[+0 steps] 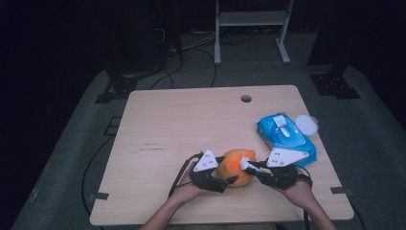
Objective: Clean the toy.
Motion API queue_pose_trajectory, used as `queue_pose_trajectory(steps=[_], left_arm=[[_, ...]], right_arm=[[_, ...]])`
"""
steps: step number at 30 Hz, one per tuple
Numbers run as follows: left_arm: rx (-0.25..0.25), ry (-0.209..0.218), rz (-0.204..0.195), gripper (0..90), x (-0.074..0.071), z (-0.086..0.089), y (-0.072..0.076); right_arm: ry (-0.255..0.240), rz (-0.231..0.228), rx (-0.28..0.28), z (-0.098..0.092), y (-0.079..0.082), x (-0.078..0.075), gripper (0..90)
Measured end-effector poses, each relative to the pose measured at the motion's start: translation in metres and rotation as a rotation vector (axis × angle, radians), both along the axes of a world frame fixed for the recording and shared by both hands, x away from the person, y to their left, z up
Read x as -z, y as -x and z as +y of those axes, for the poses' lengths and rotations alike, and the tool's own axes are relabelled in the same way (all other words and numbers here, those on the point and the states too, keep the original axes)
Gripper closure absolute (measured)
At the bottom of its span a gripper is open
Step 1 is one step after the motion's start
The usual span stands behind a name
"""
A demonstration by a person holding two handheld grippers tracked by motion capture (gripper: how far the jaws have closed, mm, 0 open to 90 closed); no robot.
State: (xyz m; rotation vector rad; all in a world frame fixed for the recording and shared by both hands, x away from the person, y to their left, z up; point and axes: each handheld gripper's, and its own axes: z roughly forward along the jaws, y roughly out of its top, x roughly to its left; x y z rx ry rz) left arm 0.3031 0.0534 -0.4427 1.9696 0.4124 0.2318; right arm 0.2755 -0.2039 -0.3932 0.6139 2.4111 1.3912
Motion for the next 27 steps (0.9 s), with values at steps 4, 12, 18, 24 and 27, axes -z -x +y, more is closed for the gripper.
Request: queue_pose_trajectory(steps=[4,12,18,24,27], left_arm=[[-0.009,-0.019,-0.058,28.4,0.0,-0.005,0.003],[-0.027,-0.062,-0.116,36.9,-0.002,-0.014,0.011],[-0.034,-0.035,-0.093,39.5,-0.003,-0.008,0.008],[-0.026,-0.037,-0.106,29.2,-0.003,-0.009,0.008],[-0.027,-0.055,-0.127,32.1,-0.001,-0.014,0.01]], right_arm=[[-0.014,0.019,0.057,-0.014,-0.006,0.004,76.8],[0.023,-0.04,-0.075,0.03,0.015,-0.006,76.9],[-0.001,-0.055,-0.025,0.018,0.007,-0.009,76.9],[-0.023,-0.013,0.062,-0.011,-0.006,-0.001,76.8],[-0.03,-0.022,0.07,-0.01,-0.003,-0.004,76.9]])
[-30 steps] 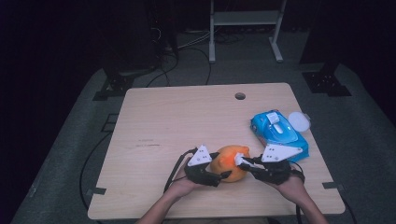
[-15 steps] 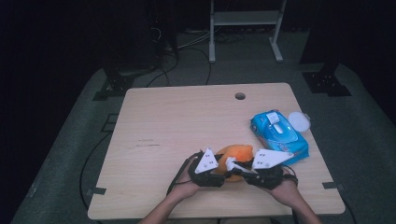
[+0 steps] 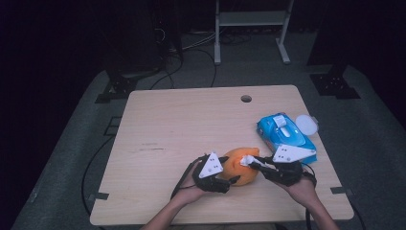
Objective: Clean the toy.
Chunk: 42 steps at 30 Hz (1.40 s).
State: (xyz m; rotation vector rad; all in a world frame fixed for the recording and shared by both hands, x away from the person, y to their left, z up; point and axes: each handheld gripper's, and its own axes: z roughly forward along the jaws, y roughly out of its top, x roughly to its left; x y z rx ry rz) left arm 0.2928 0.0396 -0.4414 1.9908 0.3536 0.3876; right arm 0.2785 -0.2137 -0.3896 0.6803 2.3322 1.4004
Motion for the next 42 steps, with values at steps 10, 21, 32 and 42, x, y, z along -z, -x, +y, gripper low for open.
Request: queue_pose_trajectory(steps=[10,21,32,42], left_arm=[[0.107,-0.008,0.013,21.3,-0.003,0.001,0.004],[0.092,-0.058,-0.107,43.5,-0.011,0.001,0.01],[0.15,0.014,0.061,36.0,-0.02,0.022,-0.004],[0.033,0.007,0.054,39.3,-0.008,0.018,-0.004]], right_arm=[[0.028,0.025,-0.039,0.006,0.0,0.003,77.0],[-0.022,0.02,-0.074,0.013,0.005,-0.004,76.9],[0.034,0.023,-0.011,0.001,-0.004,0.009,76.9],[0.036,0.051,-0.119,0.004,0.007,0.005,76.9]])
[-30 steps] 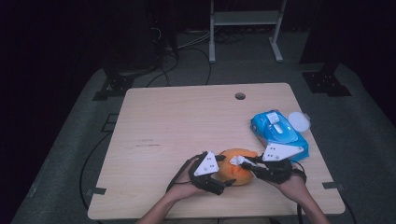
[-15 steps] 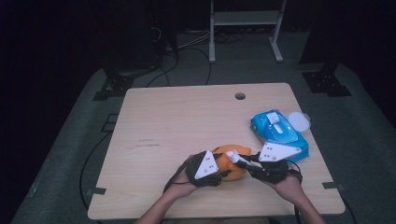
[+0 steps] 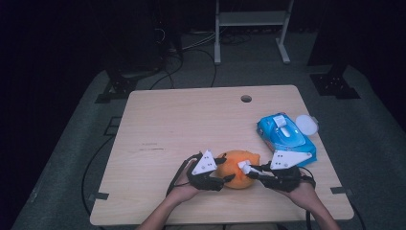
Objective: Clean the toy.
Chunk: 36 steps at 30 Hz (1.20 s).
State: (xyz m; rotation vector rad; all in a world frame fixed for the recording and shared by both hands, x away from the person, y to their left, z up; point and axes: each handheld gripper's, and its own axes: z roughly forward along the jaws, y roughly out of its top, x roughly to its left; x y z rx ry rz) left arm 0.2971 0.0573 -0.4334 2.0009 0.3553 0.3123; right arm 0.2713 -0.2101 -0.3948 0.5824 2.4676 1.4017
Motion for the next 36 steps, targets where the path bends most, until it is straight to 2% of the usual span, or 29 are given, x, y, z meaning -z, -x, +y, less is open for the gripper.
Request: queue_pose_trajectory(steps=[2,3,4,5,6,7,9,11,13,14,15,16,17,18,20,21,22,24,26,27,28,31,32,34,35,36], left_arm=[[0.018,-0.005,0.004,40.1,0.0,-0.001,0.001],[0.054,-0.021,0.004,40.2,0.001,-0.003,0.003],[0.081,-0.027,0.008,40.2,0.002,-0.005,0.005],[0.081,-0.027,0.008,40.1,0.002,-0.005,0.005],[0.12,-0.032,0.001,40.0,0.0,-0.007,0.008],[0.12,-0.032,0.001,38.4,0.0,-0.007,0.008],[0.109,0.009,-0.003,35.6,-0.005,-0.007,0.006],[0.026,0.049,-0.024,28.5,-0.007,-0.006,0.002],[-0.002,0.049,-0.006,26.6,-0.003,-0.007,-0.002],[-0.002,0.029,0.005,26.1,0.002,-0.009,-0.002],[-0.002,0.029,0.005,26.3,0.002,-0.009,-0.002],[0.007,0.025,-0.002,26.7,0.004,-0.01,0.0],[0.007,0.025,-0.002,27.1,0.004,-0.01,0.0],[0.012,0.0,-0.011,28.0,0.003,-0.011,0.002],[0.018,0.0,-0.004,28.6,0.004,-0.011,0.002],[0.026,-0.003,0.001,29.4,0.004,-0.011,0.003],[0.041,-0.005,0.0,29.4,0.003,-0.01,0.004],[0.078,-0.003,-0.006,29.0,-0.001,-0.01,0.005],[0.096,-0.007,-0.022,23.6,-0.005,-0.011,0.006],[0.101,-0.008,-0.035,23.6,-0.01,-0.013,0.005],[0.122,0.009,-0.025,16.6,-0.015,-0.017,0.001],[0.135,0.015,-0.018,14.6,-0.019,-0.025,-0.005],[0.147,0.006,-0.008,11.8,-0.02,-0.029,-0.009],[0.175,-0.027,0.01,11.0,-0.02,-0.038,-0.017],[0.195,-0.048,0.041,10.7,-0.019,-0.043,-0.023],[0.205,-0.05,0.052,10.8,-0.017,-0.044,-0.026]], right_arm=[[-0.001,0.003,0.009,-0.001,-0.001,0.0,76.9],[-0.005,0.001,0.061,-0.009,-0.006,0.0,76.9],[-0.005,0.001,0.087,-0.012,-0.008,0.001,76.9],[-0.003,-0.001,0.113,-0.016,-0.01,0.002,76.9],[0.005,0.009,0.124,-0.019,-0.013,0.005,76.9],[0.008,0.016,0.127,-0.02,-0.013,0.007,76.9],[0.013,0.016,0.121,-0.02,-0.012,0.01,76.9],[0.034,0.01,0.105,-0.017,-0.011,0.012,76.9],[0.023,0.01,0.07,-0.014,-0.008,0.01,76.9],[0.012,0.007,0.002,-0.007,-0.003,0.007,76.8],[0.007,0.009,-0.029,-0.004,-0.001,0.006,76.8],[0.01,0.011,-0.072,0.0,0.003,0.006,76.8],[0.01,0.011,-0.072,0.0,0.003,0.006,76.8],[0.046,-0.002,-0.091,0.005,0.006,0.007,76.8],[0.052,-0.005,-0.08,0.004,0.006,0.007,76.9],[0.042,-0.006,-0.021,-0.006,0.003,0.008,76.9],[0.034,-0.007,0.013,-0.012,0.001,0.009,76.9],[0.033,0.003,0.049,-0.022,-0.001,0.011,76.8],[0.034,0.003,0.061,-0.025,0.0,0.012,76.8],[0.032,0.006,0.054,-0.027,0.001,0.013,76.8],[0.012,0.014,0.018,-0.028,0.005,0.014,76.7],[0.003,0.026,-0.012,-0.028,0.007,0.015,76.7],[0.005,0.036,-0.037,-0.028,0.008,0.017,76.7],[0.004,0.036,-0.044,-0.029,0.008,0.017,76.7],[0.002,0.036,-0.054,-0.031,0.007,0.017,76.6],[-0.003,0.041,-0.061,-0.032,0.007,0.018,76.6]])
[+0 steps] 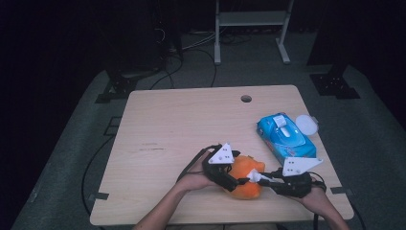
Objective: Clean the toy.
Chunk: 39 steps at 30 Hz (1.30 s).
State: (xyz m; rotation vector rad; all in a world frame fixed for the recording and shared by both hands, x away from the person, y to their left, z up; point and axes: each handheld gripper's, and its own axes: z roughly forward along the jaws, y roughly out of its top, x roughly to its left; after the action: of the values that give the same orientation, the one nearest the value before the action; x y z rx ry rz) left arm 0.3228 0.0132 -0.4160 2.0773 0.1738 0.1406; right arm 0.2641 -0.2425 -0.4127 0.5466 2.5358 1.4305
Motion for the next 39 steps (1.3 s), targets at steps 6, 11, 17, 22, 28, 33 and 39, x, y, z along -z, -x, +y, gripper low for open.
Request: queue_pose_trajectory(steps=[6,11,17,22,28,33,39], left_arm=[[0.037,-0.007,0.085,10.2,0.011,-0.004,-0.008],[0.039,-0.028,0.016,17.3,0.01,-0.003,0.001],[-0.022,-0.044,-0.047,43.6,0.008,-0.005,0.008],[-0.096,-0.01,-0.087,49.0,0.002,0.001,0.008],[-0.216,-0.025,-0.13,49.6,-0.008,0.026,-0.006],[-0.282,-0.072,-0.144,49.3,-0.004,0.043,-0.012],[-0.297,-0.038,-0.107,42.5,0.002,0.054,-0.011]], right_arm=[[-0.037,0.019,-0.008,-0.015,-0.001,-0.001,76.6],[-0.108,0.049,0.039,-0.039,-0.005,-0.001,76.6],[-0.055,0.07,0.11,-0.055,-0.011,0.008,75.2],[-0.022,0.096,0.142,-0.056,-0.014,0.018,75.4],[-0.002,0.094,0.144,-0.05,-0.017,0.022,75.1],[0.028,0.108,0.157,-0.047,-0.019,0.028,67.2],[0.012,0.11,0.154,-0.045,-0.02,0.029,55.0]])
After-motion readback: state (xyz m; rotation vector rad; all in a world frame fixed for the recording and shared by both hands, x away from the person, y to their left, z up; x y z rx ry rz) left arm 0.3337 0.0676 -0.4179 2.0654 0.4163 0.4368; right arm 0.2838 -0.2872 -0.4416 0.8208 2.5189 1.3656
